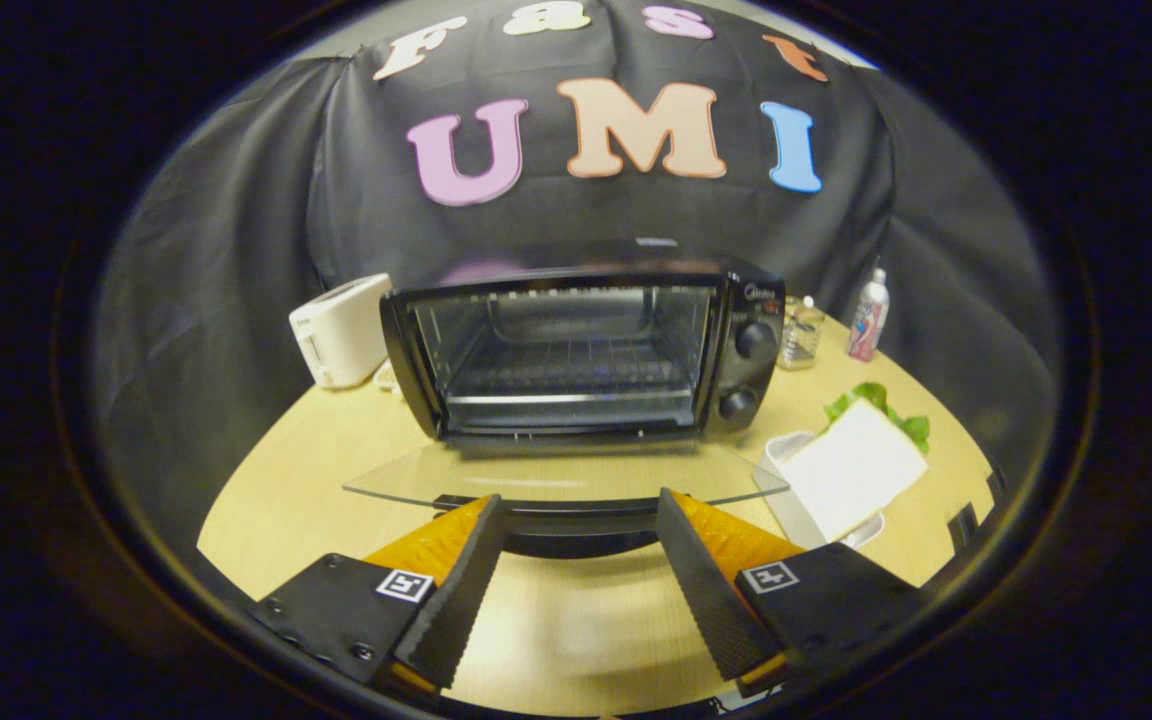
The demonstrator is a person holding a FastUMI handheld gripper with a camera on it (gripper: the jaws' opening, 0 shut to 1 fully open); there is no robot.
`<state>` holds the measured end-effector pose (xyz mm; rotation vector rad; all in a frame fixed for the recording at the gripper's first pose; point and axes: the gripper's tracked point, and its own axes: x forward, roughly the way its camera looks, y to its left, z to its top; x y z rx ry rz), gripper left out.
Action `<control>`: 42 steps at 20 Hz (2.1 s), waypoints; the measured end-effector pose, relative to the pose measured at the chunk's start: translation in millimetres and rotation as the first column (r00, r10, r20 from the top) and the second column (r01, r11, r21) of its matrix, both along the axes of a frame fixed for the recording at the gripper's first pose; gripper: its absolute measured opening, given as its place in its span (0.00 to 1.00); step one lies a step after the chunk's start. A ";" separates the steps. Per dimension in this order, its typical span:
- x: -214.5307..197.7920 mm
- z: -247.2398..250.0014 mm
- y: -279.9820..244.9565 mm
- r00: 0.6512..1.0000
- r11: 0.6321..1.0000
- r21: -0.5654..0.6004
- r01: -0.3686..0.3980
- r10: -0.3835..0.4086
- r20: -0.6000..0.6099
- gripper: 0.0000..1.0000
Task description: Open the toaster oven, put the food inside, and close the toaster oven door.
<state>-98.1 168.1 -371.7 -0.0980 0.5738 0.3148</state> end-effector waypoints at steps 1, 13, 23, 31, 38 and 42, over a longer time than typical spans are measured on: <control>-3.1 -7.9 -2.7 0.999 1.000 0.000 0.007 -0.007 -0.039 0.96; -23.8 -81.7 -17.5 0.967 0.997 -0.076 0.004 -0.024 -0.253 0.94; -24.8 -75.6 -19.2 0.964 0.999 -0.039 -0.037 0.025 -0.264 0.94; -37.1 -17.6 -44.2 0.933 0.990 0.078 -0.116 0.136 -0.334 0.94; -22.7 38.8 -142.7 0.884 0.990 0.081 -0.119 0.143 -0.444 0.94; 6.0 49.0 -214.8 0.875 0.992 0.009 -0.124 0.113 -0.471 0.94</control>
